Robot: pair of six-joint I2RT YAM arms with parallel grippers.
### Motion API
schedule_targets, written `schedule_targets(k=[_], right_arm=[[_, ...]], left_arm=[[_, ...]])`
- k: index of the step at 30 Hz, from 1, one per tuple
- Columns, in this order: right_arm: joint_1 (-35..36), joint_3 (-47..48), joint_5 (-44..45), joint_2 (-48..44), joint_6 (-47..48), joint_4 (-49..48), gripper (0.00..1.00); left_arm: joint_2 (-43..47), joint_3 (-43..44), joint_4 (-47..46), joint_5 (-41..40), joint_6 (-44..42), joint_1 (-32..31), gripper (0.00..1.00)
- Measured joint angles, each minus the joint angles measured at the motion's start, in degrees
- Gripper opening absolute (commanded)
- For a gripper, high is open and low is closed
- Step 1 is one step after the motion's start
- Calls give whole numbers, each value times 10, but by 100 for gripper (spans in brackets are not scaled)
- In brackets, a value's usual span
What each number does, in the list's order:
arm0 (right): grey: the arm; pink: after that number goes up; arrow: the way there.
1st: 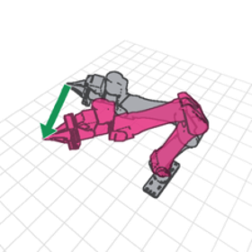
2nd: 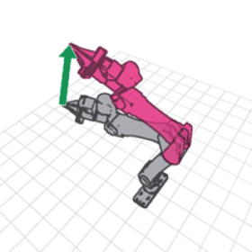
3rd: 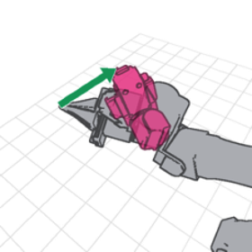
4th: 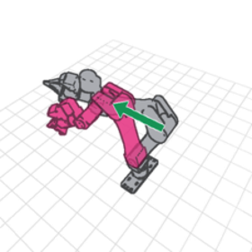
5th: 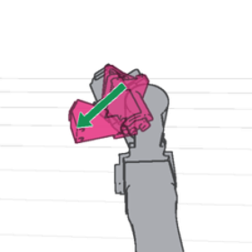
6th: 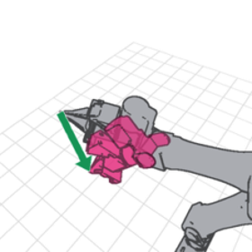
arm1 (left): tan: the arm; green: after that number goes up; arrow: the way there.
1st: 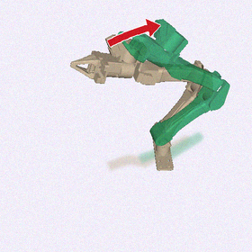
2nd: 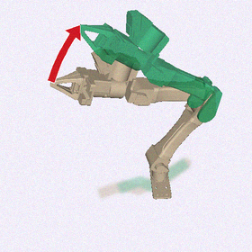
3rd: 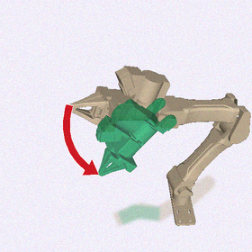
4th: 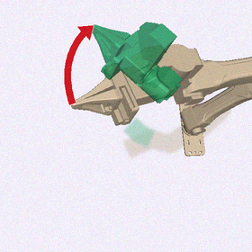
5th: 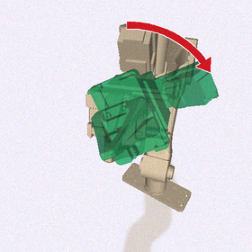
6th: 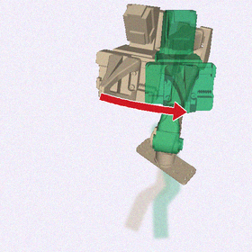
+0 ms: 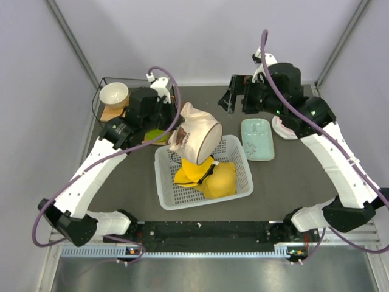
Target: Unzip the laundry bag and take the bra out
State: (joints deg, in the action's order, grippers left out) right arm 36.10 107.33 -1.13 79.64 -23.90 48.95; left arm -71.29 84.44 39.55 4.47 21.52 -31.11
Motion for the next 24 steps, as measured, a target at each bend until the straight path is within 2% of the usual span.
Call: schedule_targets(k=[8, 15, 24], right_arm=[[0, -124, 40, -9, -83, 3, 99], [17, -200, 25, -17, -163, -36, 99], [43, -227, 26, -54, -190, -99, 99]], left_arm=[[-40, 11, -23, -132, 12, -23, 0], [-58, 31, -27, -246, 24, -72, 0], [-81, 40, -27, -289, 30, -85, 0]])
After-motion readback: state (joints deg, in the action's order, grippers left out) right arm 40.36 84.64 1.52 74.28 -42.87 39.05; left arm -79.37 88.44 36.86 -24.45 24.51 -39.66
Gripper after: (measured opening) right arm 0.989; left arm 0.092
